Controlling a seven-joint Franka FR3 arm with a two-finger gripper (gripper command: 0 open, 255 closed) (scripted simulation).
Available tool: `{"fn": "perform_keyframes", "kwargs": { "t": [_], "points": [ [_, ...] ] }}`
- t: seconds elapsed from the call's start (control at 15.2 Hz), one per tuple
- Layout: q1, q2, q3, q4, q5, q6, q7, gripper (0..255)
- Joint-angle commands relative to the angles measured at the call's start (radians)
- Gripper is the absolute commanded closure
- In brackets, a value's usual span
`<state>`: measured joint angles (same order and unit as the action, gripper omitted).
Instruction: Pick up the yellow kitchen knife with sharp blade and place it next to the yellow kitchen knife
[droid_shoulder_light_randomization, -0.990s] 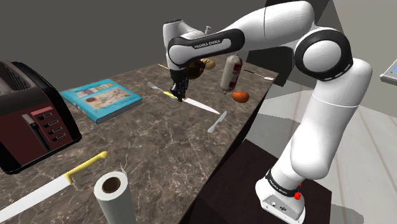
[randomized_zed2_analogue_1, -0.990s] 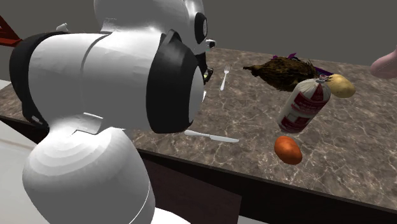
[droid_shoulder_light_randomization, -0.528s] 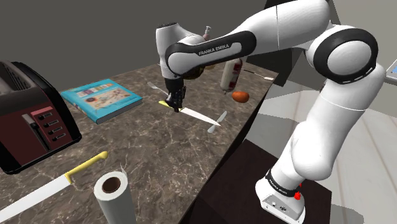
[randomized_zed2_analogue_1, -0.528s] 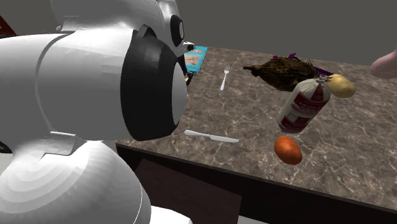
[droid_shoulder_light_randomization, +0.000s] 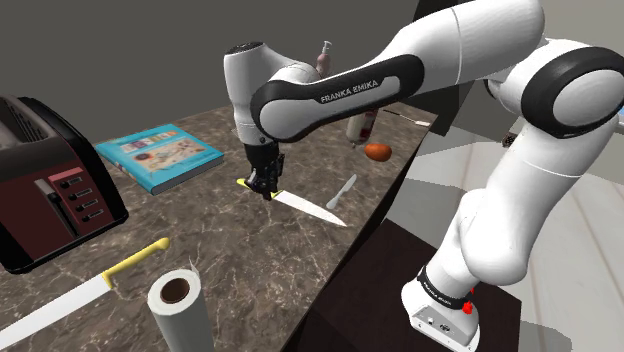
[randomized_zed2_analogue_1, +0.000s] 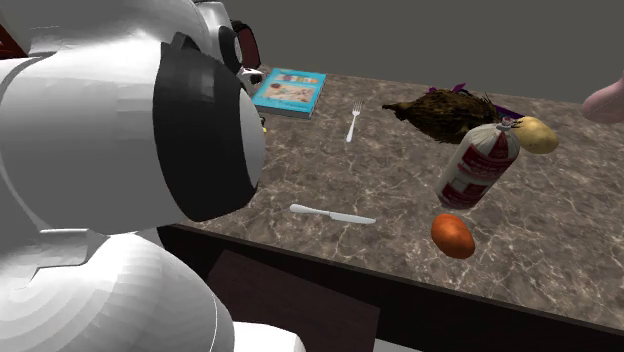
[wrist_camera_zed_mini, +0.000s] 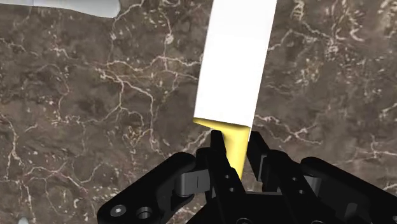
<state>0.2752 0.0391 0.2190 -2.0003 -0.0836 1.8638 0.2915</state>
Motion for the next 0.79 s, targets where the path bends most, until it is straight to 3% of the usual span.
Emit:
{"fn": "perform_keyframes", "kwargs": {
  "t": [0.0,0.53,0.73],
  "points": [
    [0.026,-0.008,0.025,-0.006,0.011,-0.006,0.048,255],
    [0.126,0.015,0.119,0.024,0.036,-0.023,0.232,255],
    [0.126,0.029,0.119,-0.001,0.031,0.016,0.237,255]
  ]
}}
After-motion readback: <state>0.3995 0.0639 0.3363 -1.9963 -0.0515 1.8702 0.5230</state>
